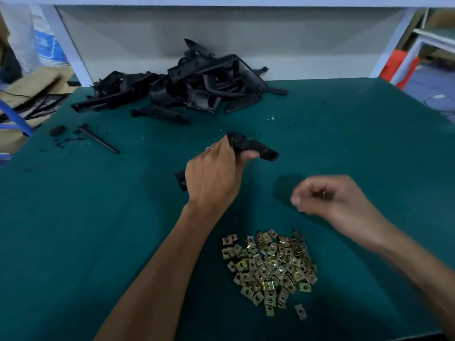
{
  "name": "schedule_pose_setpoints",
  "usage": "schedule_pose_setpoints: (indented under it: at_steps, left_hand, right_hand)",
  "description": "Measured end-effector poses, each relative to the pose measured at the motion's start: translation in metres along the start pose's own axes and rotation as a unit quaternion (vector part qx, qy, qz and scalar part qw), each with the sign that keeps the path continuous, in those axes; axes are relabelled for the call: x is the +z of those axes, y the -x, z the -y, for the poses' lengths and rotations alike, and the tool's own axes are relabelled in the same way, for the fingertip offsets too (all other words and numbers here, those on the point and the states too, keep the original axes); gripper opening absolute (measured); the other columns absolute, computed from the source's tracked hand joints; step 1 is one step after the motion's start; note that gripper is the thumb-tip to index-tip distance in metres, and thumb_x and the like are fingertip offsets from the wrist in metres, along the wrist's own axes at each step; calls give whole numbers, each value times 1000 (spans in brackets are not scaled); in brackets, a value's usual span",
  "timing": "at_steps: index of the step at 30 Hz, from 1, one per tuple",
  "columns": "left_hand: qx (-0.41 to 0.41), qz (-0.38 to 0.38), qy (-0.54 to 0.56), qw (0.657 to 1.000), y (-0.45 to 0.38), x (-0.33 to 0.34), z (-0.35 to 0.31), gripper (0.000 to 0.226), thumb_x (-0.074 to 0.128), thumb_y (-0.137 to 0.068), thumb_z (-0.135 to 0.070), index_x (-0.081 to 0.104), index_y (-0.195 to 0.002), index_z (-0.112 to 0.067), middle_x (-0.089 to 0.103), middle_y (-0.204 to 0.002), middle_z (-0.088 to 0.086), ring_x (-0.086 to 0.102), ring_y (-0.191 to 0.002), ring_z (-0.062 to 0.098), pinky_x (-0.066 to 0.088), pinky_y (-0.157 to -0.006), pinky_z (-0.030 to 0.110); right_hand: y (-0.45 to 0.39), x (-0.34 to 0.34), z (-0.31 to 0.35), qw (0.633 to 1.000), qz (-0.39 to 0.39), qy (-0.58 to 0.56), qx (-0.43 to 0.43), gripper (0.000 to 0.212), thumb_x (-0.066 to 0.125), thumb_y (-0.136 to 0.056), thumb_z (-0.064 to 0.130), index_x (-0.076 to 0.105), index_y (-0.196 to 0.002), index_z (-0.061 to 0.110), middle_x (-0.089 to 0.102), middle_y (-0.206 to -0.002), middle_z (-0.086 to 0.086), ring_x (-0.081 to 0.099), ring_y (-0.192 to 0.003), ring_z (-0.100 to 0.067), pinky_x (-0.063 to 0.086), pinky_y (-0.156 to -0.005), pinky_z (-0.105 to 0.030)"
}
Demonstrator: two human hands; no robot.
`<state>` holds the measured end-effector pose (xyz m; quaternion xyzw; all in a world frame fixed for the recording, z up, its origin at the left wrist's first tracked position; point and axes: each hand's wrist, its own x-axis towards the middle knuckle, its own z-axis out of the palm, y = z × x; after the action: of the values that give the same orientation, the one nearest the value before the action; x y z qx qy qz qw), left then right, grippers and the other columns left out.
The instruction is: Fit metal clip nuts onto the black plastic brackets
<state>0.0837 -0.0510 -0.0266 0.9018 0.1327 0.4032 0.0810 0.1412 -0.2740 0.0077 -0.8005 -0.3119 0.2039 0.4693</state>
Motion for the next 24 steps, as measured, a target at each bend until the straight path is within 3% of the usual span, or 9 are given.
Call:
schedule_pose_setpoints:
  at_steps: [2, 4, 6, 9, 12, 14, 16, 19, 24]
  left_hand:
    - [-26, 22, 0, 999, 0, 3, 5, 63, 18, -98, -61, 47, -68, -14, 46, -54, -1, 47, -46, 30, 21, -48, 27]
    - [-46, 50, -1, 998, 1, 8, 10, 58, 18, -99, -60, 31, -61, -18, 28, -50, -7, 35, -43, 26, 18, -46, 29]
    - [-63, 84, -7, 994, 4, 15, 15, 56, 18, -99, -60, 28, -61, -20, 29, -52, -6, 37, -47, 27, 23, -47, 31]
    - [-91, 122, -12, 988, 5, 24, 20, 58, 18, -101, -61, 28, -61, -20, 38, -56, -3, 41, -51, 26, 24, -48, 33]
    - [-100, 129, 11, 987, 5, 27, 20, 58, 20, -102, -60, 28, -59, -21, 37, -54, -4, 36, -48, 22, 20, -47, 33]
    - [-85, 124, 10, 989, 6, 26, 19, 57, 19, -102, -60, 26, -59, -22, 34, -53, -6, 35, -46, 23, 20, -47, 32]
    - [-77, 122, 4, 990, 6, 27, 19, 55, 17, -101, -60, 23, -60, -23, 30, -52, -7, 29, -44, 20, 14, -46, 30]
    - [-68, 134, -7, 989, 5, 30, 19, 54, 16, -100, -60, 20, -61, -23, 27, -53, -7, 24, -43, 18, 12, -46, 30]
    - [-62, 145, -38, 987, 0, 37, 25, 55, 18, -103, -57, 30, -65, -19, 30, -55, -7, 29, -45, 21, 13, -46, 30]
  right_hand:
    - [13, 6, -23, 998, 23, 54, -36, 18, 77, -86, 9, 78, -93, 25, 71, -90, 4, 65, -84, -15, 50, -78, -32]
    - [20, 9, -41, 993, 26, 103, -47, 32, 80, -83, 9, 77, -104, 33, 64, -100, 8, 61, -88, -17, 49, -77, -31]
    - [22, 9, -49, 988, 23, 134, -70, 35, 81, -83, 14, 76, -108, 38, 60, -107, 11, 58, -89, -18, 45, -73, -22]
    - [19, 8, -50, 986, 40, 135, -85, 20, 76, -82, 24, 75, -97, 38, 60, -106, 10, 56, -83, -19, 44, -68, -20]
    - [11, 5, -55, 988, 35, 122, -82, 11, 73, -82, 24, 69, -83, 35, 62, -92, 4, 54, -73, -20, 43, -63, -23]
    - [6, 4, -60, 995, 18, 71, -73, 8, 72, -82, 25, 67, -81, 31, 62, -82, 0, 54, -67, -18, 44, -62, -24]
    - [-6, 5, -62, 996, -30, -49, -61, 5, 72, -82, 26, 67, -84, 25, 66, -77, -4, 56, -64, -17, 45, -58, -22]
    - [-42, 9, -60, 964, -108, -239, -40, 5, 69, -86, 12, 64, -88, 14, 72, -84, -14, 58, -63, -20, 44, -52, -23]
    - [-115, 29, -42, 938, -182, -293, -38, 18, 65, -91, -9, 63, -88, 8, 70, -72, -6, 57, -61, -18, 44, -58, -25]
